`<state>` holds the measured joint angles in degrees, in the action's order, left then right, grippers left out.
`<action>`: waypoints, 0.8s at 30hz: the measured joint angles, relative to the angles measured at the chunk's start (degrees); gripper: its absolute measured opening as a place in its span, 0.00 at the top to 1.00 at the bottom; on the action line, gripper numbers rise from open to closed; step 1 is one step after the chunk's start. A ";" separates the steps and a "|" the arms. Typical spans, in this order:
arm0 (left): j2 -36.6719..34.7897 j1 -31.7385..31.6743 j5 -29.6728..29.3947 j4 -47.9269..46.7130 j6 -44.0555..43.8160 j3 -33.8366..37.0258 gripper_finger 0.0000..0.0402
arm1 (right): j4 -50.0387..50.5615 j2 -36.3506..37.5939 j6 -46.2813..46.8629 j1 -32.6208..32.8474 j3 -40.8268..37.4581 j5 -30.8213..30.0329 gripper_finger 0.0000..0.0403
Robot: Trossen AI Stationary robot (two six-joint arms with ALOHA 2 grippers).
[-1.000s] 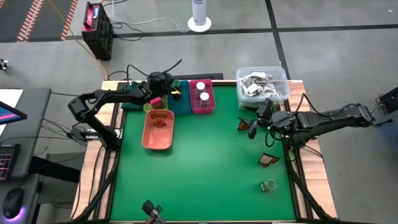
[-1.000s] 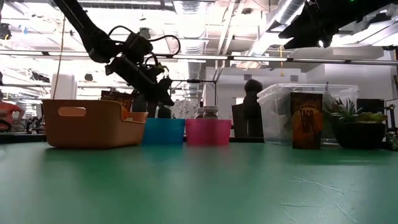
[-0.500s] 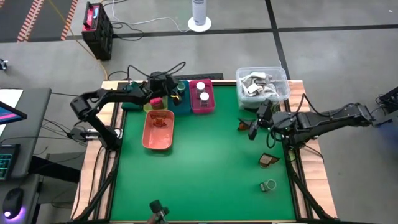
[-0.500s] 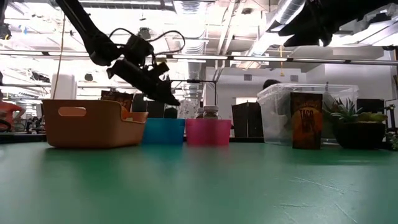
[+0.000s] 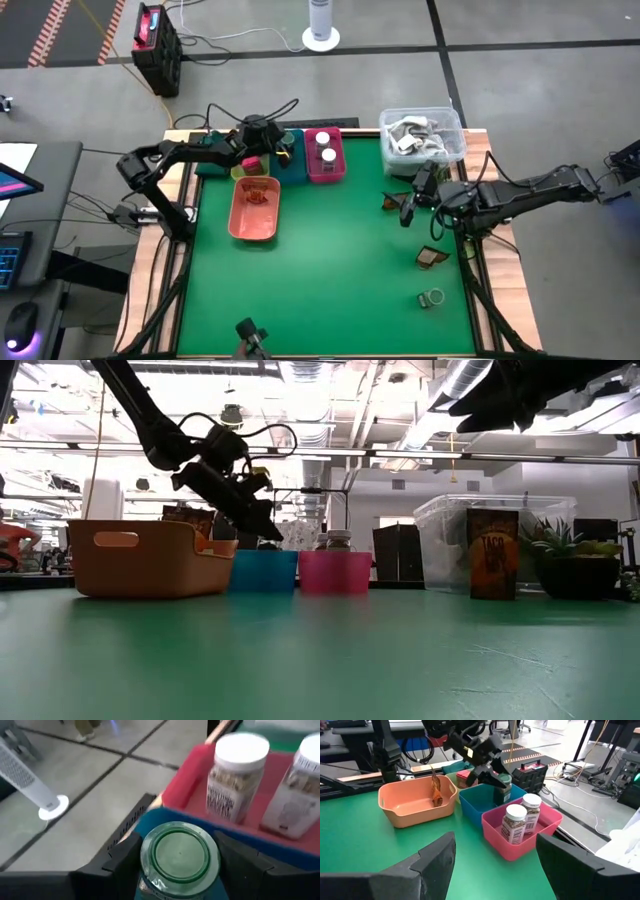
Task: Sort spices by type
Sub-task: Put the top green seasoning bottle into the blue bin, then put the top brown seasoning bag into the orange bin
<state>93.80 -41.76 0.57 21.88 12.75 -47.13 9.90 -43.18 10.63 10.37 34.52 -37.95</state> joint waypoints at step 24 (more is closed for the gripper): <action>-7.62 2.94 -4.12 -12.26 5.47 -6.94 0.22 | -0.10 0.00 0.00 0.00 0.00 -0.02 0.25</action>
<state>86.18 -38.82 -3.55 9.62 18.22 -54.07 9.81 -43.18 10.64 10.37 34.52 -37.98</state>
